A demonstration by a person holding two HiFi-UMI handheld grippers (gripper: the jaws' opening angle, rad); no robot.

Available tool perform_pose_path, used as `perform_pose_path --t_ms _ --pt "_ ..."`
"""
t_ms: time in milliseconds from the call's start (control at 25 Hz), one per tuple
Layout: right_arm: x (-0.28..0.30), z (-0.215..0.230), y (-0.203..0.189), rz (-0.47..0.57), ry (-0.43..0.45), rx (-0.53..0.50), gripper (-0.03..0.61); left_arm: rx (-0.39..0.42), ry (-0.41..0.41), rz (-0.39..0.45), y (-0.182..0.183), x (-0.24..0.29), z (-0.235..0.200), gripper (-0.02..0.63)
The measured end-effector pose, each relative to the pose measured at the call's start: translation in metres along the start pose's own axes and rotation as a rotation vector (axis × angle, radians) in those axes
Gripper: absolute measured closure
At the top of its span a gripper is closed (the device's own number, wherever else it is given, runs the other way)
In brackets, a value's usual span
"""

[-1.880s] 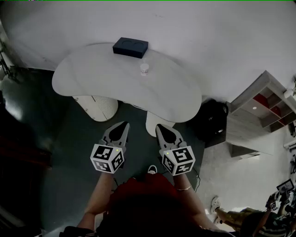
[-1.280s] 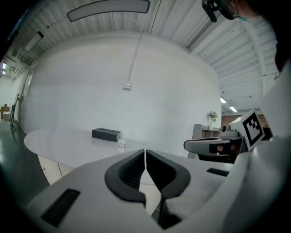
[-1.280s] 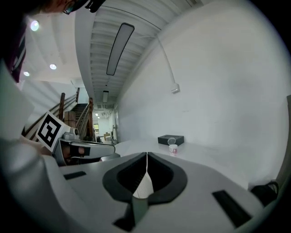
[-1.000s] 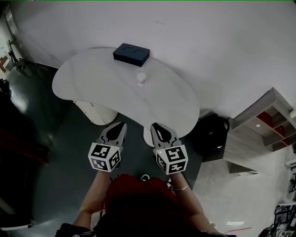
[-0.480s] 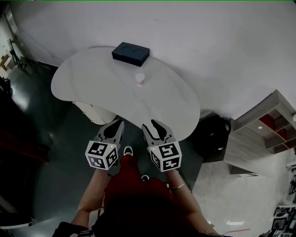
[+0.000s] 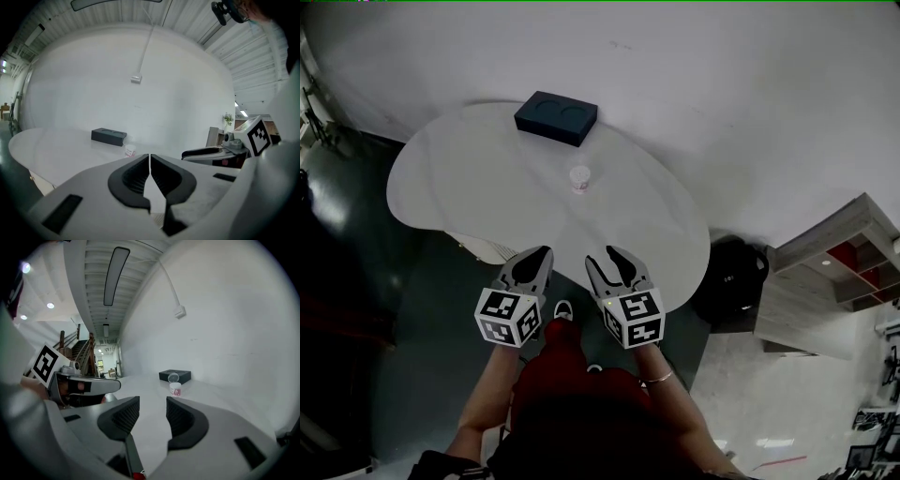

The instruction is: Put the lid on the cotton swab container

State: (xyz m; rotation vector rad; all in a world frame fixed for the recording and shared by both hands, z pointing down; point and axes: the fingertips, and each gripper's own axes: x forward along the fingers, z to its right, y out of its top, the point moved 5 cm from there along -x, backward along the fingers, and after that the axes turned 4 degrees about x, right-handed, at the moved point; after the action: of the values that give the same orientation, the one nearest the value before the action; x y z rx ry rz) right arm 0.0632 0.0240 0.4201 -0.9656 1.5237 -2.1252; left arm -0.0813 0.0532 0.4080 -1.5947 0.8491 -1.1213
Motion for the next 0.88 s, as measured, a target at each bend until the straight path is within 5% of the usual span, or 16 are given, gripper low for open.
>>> perform_pose_path --t_ms 880 --pt "0.163 0.06 0.02 -0.134 -0.099 0.052 0.351 -0.009 -0.115 -0.061 0.032 0.137 -0.122 0.58"
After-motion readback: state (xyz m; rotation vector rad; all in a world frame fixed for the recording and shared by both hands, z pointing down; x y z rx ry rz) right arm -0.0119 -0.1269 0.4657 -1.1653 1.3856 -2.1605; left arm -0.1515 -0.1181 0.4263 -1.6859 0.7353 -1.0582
